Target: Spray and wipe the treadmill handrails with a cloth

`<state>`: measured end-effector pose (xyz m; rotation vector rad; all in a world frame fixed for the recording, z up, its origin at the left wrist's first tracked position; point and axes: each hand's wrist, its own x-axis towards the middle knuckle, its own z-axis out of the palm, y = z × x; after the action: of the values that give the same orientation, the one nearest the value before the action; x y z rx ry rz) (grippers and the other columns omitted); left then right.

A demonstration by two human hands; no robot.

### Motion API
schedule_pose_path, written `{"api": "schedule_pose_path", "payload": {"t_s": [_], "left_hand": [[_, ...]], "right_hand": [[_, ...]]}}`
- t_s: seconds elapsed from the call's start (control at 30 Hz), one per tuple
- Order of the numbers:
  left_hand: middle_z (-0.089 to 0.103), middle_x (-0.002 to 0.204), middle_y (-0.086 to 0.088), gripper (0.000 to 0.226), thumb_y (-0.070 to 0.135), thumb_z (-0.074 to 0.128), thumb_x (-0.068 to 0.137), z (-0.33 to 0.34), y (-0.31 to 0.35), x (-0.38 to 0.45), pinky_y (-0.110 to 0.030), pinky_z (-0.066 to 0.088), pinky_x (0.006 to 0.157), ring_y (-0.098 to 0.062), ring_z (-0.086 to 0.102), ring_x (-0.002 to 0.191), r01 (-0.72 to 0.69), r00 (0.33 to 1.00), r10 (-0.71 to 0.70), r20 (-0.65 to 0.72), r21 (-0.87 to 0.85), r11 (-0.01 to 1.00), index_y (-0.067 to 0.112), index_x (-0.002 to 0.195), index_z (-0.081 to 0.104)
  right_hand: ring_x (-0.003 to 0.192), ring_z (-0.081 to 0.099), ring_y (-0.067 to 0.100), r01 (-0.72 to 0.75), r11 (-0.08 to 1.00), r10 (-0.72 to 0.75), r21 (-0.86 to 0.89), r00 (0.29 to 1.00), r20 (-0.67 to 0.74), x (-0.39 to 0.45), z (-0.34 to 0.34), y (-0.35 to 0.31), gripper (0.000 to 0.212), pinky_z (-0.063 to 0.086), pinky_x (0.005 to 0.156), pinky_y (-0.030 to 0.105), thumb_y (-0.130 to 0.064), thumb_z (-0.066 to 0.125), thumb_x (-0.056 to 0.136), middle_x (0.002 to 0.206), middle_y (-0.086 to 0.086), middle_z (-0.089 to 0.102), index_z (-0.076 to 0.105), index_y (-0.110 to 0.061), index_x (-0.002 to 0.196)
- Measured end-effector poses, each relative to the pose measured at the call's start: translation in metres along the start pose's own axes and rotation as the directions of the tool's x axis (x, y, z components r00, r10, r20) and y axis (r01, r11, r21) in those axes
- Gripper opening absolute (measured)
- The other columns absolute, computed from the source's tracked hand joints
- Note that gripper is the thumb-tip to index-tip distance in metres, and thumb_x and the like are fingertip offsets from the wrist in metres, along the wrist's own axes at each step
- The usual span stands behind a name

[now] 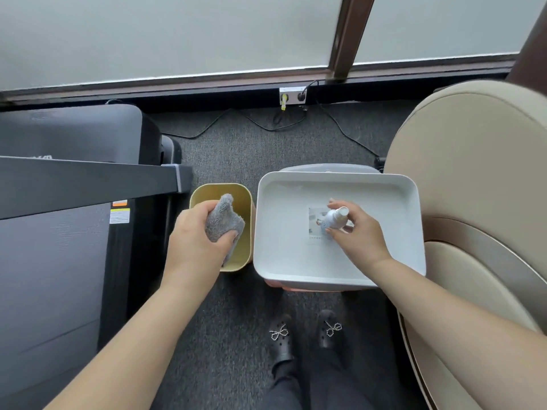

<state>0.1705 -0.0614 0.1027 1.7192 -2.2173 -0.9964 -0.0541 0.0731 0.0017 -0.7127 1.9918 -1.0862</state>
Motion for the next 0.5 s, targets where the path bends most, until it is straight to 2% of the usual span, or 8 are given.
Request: {"api": "schedule_pose_path", "payload": {"t_s": [0.1,0.2,0.3,0.37,0.43,0.5], "left_hand": [[0.048,0.113,0.000,0.046,0.018,0.073,0.077,0.002,-0.010,0.007,-0.021,0.036,0.082,-0.003,0.041,0.090,0.030,0.999,-0.030,-0.021,0.013,0.999,0.028,0.118,0.057],[0.045,0.114,-0.002,0.045,0.017,0.071,0.079,0.003,-0.019,0.016,-0.024,0.037,0.081,-0.011,0.046,0.088,0.115,0.993,-0.115,-0.033,0.005,0.993,0.028,0.119,0.055],[0.042,0.116,-0.003,0.047,0.016,0.069,0.079,0.009,-0.028,0.026,-0.030,0.043,0.078,-0.017,0.051,0.090,0.166,0.986,-0.167,0.007,0.038,0.985,0.029,0.122,0.053],[0.041,0.123,-0.006,0.060,0.013,0.067,0.076,0.013,-0.036,0.032,-0.037,0.051,0.078,-0.023,0.055,0.094,0.186,0.980,-0.191,0.064,0.067,0.980,0.029,0.130,0.047],[0.038,0.133,-0.010,0.068,0.009,0.063,0.077,0.015,-0.042,0.034,-0.035,0.049,0.079,-0.027,0.055,0.100,0.222,0.967,-0.232,0.103,0.098,0.970,0.027,0.138,0.039],[0.033,0.139,-0.012,0.066,0.007,0.061,0.081,0.012,-0.047,0.031,-0.030,0.042,0.078,-0.027,0.053,0.103,0.251,0.959,-0.262,0.108,0.107,0.962,0.023,0.141,0.037]], "right_hand": [[0.126,0.053,0.020,0.005,0.996,0.000,-0.087,0.998,0.057,0.003,-0.003,0.000,0.058,0.041,0.110,0.039,0.003,0.073,0.077,0.137,-0.002,0.055,0.059,-0.029,0.124],[0.123,0.045,0.014,-0.025,0.993,0.034,-0.119,0.997,0.074,0.000,-0.010,-0.001,0.077,0.036,0.108,0.032,0.001,0.074,0.077,0.138,0.000,0.041,0.044,-0.029,0.141],[0.122,0.042,0.011,-0.046,0.990,0.052,-0.137,0.998,0.044,-0.011,-0.017,0.001,0.083,0.033,0.104,0.026,-0.001,0.075,0.076,0.136,-0.006,0.035,0.038,-0.030,0.144],[0.122,0.042,0.011,-0.053,0.987,0.060,-0.150,0.997,0.043,-0.018,-0.022,0.004,0.086,0.032,0.104,0.025,0.001,0.075,0.075,0.137,-0.008,0.034,0.037,-0.030,0.145],[0.123,0.042,0.010,-0.065,0.986,0.072,-0.154,0.997,0.035,-0.026,-0.027,0.006,0.087,0.032,0.105,0.026,0.001,0.076,0.074,0.138,-0.009,0.033,0.037,-0.030,0.145],[0.124,0.041,0.008,-0.086,0.986,0.092,-0.144,0.995,0.032,-0.033,-0.030,0.004,0.088,0.031,0.106,0.026,0.000,0.077,0.075,0.139,-0.010,0.033,0.036,-0.033,0.145]]}}
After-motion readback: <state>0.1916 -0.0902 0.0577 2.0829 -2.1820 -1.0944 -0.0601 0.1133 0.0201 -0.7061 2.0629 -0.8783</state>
